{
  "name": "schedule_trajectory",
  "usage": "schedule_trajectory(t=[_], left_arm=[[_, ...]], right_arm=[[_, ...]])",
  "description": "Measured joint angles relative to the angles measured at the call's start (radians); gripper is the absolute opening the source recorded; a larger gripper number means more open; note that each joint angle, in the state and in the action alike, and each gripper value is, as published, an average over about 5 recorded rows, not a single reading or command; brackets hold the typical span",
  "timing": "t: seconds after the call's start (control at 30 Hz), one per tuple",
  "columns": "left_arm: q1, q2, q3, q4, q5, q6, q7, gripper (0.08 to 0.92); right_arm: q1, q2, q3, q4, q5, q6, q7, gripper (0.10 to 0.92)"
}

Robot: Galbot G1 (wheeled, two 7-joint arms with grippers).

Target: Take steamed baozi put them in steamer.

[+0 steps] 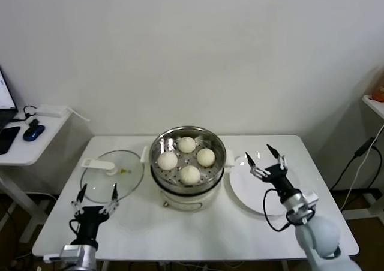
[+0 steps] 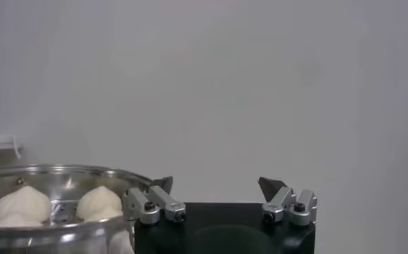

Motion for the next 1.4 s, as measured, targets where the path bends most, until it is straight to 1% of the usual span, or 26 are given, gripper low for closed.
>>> schedule_trajectory(t=[0.17,0.43,0.77,1.4], left_arm=[[0.000,0.002,-0.003,0.003,0.002,-0.003,0.004,0.823],[0.010,0.004,-0.015,0.004,0.006,-0.008,0.016,0.823],[0.014,0.000,-0.017,0.003,0.006,-0.010,0.021,0.823],[0.021,-0.003,-0.021,-0.009,0.002,-0.009,0.021,0.823]], right_arm=[[-0.090,0.056,0.034,0.018,0.001,0.029,0.015,0.823],[-0.182,0.093,0.069,0.027,0.020,0.051,0.015,0.823],[-0.245,0.106,0.088,0.035,0.035,0.066,0.004,0.823],[-0.281,0.121,0.096,0.041,0.020,0.084,-0.020,0.823]])
